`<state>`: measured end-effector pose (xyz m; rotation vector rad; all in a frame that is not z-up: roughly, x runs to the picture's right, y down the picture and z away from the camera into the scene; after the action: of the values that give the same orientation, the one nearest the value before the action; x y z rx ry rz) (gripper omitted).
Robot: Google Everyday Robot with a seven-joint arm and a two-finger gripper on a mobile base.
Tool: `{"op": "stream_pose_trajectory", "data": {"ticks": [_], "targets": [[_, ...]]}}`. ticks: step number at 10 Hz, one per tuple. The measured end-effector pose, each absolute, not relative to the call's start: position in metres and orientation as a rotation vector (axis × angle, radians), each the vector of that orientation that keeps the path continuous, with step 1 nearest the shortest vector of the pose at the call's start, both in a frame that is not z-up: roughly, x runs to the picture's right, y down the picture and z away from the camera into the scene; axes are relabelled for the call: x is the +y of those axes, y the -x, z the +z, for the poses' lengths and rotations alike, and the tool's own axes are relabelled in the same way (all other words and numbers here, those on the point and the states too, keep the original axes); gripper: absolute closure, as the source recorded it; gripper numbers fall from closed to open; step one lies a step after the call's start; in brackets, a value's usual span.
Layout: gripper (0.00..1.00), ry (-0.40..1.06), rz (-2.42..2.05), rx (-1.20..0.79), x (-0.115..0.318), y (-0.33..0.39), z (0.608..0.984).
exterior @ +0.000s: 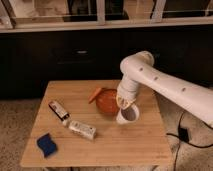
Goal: Pick up the ceramic cup
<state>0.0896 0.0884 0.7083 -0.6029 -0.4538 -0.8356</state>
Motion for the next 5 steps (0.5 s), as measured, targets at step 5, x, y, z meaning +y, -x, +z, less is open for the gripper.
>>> {"op": "stream_pose_trajectory", "data": {"ticks": [5], "targets": [[0.98, 0.592, -0.840, -0.452, 0.0778, -0.0889, 0.7035]]}}
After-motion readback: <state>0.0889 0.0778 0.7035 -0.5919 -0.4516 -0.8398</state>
